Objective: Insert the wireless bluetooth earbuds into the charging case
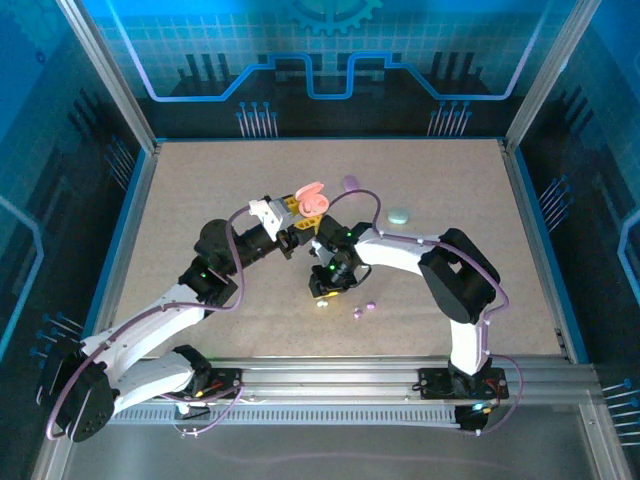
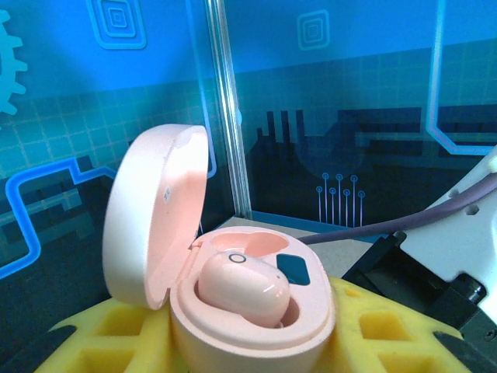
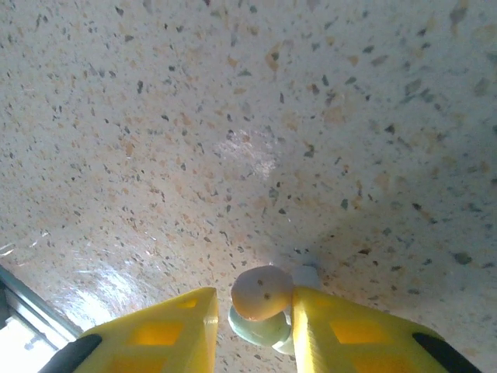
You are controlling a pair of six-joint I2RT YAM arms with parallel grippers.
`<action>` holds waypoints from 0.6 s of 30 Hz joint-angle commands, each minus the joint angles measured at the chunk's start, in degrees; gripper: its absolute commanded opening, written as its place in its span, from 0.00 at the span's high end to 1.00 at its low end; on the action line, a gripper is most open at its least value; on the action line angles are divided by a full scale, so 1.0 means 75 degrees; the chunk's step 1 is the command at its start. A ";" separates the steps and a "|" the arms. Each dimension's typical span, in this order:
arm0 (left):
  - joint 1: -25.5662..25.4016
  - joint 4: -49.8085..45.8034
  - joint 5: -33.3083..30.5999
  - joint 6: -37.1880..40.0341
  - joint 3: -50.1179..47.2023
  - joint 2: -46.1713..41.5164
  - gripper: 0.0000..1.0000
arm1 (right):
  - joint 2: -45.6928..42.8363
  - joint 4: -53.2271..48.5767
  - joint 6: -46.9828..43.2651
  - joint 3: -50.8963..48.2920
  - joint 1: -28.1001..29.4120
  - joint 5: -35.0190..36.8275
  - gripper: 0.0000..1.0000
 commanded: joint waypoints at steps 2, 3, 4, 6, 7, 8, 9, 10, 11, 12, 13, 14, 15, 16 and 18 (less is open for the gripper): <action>-0.0041 0.0110 -0.0057 0.0014 0.0080 -0.0210 0.71 | -0.0181 -0.0553 -0.0402 0.0498 0.0101 0.0453 0.67; -0.0031 0.0112 -0.0067 0.0018 0.0082 -0.0219 0.71 | -0.0142 -0.0612 -0.0459 0.0572 0.0098 0.0487 0.67; -0.0040 0.0095 -0.0069 0.0024 0.0083 -0.0237 0.71 | -0.0109 -0.0631 -0.0495 0.0617 0.0104 0.0504 0.67; -0.0041 0.0092 -0.0082 0.0024 0.0078 -0.0237 0.71 | -0.0025 -0.0654 -0.0544 0.0705 0.0095 0.0551 0.66; -0.0032 0.0096 -0.0089 0.0037 0.0085 -0.0245 0.71 | 0.0033 -0.0678 -0.0572 0.0767 0.0098 0.0569 0.66; -0.0034 0.0088 -0.0090 0.0037 0.0091 -0.0242 0.71 | 0.0098 -0.0699 -0.0616 0.0838 0.0098 0.0589 0.66; -0.0031 0.0089 -0.0081 0.0030 0.0090 -0.0249 0.71 | 0.0147 -0.0711 -0.0657 0.0902 0.0109 0.0589 0.66; -0.0041 0.0091 -0.0070 0.0027 0.0089 -0.0246 0.71 | 0.0203 -0.0725 -0.0699 0.0973 0.0109 0.0578 0.65; -0.0036 0.0090 -0.0078 0.0036 0.0095 -0.0249 0.71 | 0.0285 -0.0773 -0.0751 0.1077 0.0109 0.0547 0.65; -0.0037 0.0072 -0.0079 0.0025 0.0096 -0.0258 0.71 | 0.0355 -0.0832 -0.0793 0.1177 0.0109 0.0523 0.64; -0.0031 0.0076 -0.0079 0.0034 0.0097 -0.0270 0.71 | 0.0449 -0.0896 -0.0834 0.1307 0.0115 0.0506 0.64; -0.0041 0.0075 -0.0085 0.0037 0.0107 -0.0281 0.71 | 0.0563 -0.0992 -0.0849 0.1442 0.0128 0.0506 0.63; -0.0033 0.0073 -0.0089 0.0037 0.0100 -0.0293 0.71 | 0.0653 -0.1107 -0.0850 0.1550 0.0153 0.0523 0.63; -0.0034 0.0062 -0.0081 0.0037 0.0100 -0.0307 0.71 | 0.0741 -0.1199 -0.0818 0.1678 0.0172 0.0549 0.63; -0.0041 0.0039 -0.0098 0.0049 0.0115 -0.0330 0.71 | 0.0877 -0.1268 -0.0669 0.1803 0.0258 0.0544 0.61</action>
